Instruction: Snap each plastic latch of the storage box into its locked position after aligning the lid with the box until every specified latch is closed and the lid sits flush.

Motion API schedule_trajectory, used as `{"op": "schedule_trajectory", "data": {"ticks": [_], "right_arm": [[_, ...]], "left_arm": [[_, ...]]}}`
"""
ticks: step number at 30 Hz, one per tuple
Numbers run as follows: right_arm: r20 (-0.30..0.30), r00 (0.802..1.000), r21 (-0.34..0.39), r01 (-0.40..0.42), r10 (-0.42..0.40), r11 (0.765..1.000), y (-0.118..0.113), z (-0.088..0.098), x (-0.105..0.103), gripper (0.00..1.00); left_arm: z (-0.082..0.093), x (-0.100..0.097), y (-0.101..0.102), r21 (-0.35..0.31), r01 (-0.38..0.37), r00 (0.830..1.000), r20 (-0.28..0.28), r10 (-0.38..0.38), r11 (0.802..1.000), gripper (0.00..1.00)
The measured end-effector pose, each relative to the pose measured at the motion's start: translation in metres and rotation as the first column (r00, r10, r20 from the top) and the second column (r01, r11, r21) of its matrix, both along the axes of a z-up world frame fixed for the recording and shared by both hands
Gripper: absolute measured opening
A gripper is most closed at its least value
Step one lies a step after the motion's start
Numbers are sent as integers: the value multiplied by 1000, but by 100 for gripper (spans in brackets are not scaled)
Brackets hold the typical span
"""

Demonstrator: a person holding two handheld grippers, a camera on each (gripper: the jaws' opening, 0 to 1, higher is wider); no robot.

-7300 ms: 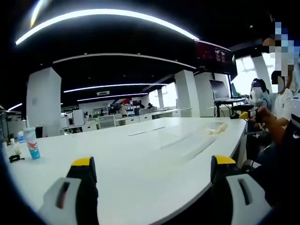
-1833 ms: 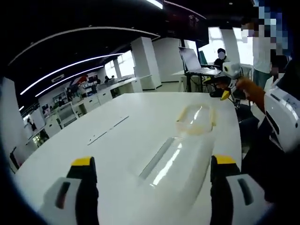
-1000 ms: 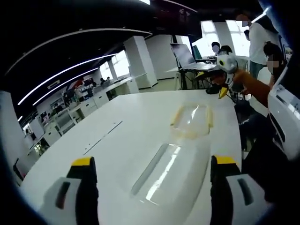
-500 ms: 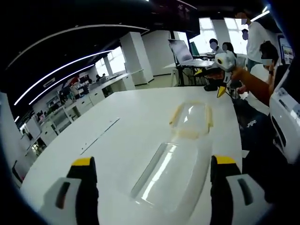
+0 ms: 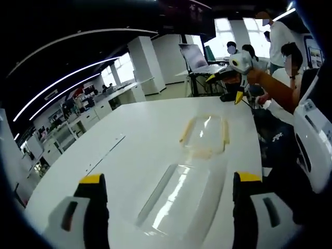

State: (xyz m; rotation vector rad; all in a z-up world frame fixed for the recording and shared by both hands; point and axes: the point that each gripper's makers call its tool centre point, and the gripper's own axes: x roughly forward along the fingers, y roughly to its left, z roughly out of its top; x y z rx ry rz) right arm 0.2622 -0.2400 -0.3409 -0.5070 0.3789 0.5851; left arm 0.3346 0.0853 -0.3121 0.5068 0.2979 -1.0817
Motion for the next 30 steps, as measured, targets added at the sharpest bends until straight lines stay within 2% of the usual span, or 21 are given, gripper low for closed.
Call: {"op": "schedule_trajectory", "data": {"ticks": [5,9,13,19,22,26,30], "right_arm": [[1,1000,-12,-5,5,1000,1,3,0,98],[-3,1000,-29,-8,8,1000,1,4,0,98],[-8,1000,-39,-12,11,999,1,4,-1,98],[-27,999,-65,-36,35,997,2,1,-4,99],[-25,999,-65,-39,38,997,1,3,-3,99],[-23,999,-74,-38,37,997,-2,4,-2,99],[-24,999,-81,-43,41,996,-4,6,-2,98]], "left_arm": [[4,6,2,-9,-24,1000,13,24,1000,100],[5,4,1,2,-6,1000,7,6,1000,99],[7,6,-1,1,10,1000,8,-10,1000,92],[6,8,-4,13,11,1000,5,-11,1000,100],[2,16,-3,58,-2,999,48,0,998,100],[-2,14,-9,48,13,1000,0,-13,999,100],[-3,9,-15,50,34,999,-14,-33,998,100]]}}
